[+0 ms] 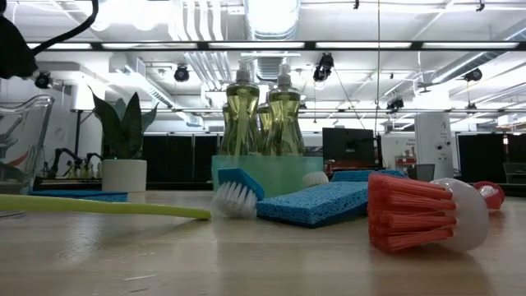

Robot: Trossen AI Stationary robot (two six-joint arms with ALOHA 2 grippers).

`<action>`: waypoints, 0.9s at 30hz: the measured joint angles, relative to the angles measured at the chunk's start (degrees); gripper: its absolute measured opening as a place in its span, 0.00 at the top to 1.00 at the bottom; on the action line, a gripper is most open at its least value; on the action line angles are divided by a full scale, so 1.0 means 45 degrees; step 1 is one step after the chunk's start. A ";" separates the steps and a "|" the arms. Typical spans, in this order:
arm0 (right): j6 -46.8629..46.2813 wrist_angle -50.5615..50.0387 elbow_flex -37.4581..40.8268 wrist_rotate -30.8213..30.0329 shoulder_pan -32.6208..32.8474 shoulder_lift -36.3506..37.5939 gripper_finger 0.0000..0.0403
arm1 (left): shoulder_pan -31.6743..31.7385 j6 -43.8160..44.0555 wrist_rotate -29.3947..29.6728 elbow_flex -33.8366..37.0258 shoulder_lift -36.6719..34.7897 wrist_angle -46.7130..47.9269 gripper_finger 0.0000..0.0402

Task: Pick & Place Kitchen Sink Supplies
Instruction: Put the blue sponge into the left transparent bin

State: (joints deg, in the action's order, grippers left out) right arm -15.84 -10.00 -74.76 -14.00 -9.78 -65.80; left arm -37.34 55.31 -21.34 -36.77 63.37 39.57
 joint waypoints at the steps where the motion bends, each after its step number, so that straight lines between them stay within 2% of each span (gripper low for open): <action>1: 0.0004 0.0005 0.0000 -0.0018 0.0000 0.0001 0.98 | 0.0004 0.0103 -0.0290 0.0000 -0.0124 -0.0004 0.70; 9: 0.0000 0.0001 0.0000 -0.0034 -0.0005 0.0005 0.98 | 0.0216 0.0234 -0.0785 -0.0979 -0.1379 0.0227 0.67; 13: 0.0000 0.0005 0.0000 -0.0034 0.0000 0.0005 0.98 | 0.0763 -0.0427 -0.0115 -0.1918 -0.1814 0.0574 0.67; 20: 0.0195 0.0000 0.0000 -0.0034 0.0005 0.0005 0.98 | 0.2822 -0.3100 0.0512 -0.3700 -0.2065 0.3319 0.67; 24: 0.0288 -0.0010 0.0000 -0.0034 0.0005 0.0005 0.98 | 0.4297 -0.5234 0.0869 -0.4169 -0.1959 0.3746 0.67; 27: 0.0334 -0.0022 0.0000 -0.0034 0.0005 0.0005 0.98 | 0.5658 -0.6698 0.0659 -0.4283 -0.1706 0.3820 0.67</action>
State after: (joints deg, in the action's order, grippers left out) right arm -14.33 -10.10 -74.76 -14.15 -9.76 -65.78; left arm -11.88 25.17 -18.37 -56.05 55.69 56.76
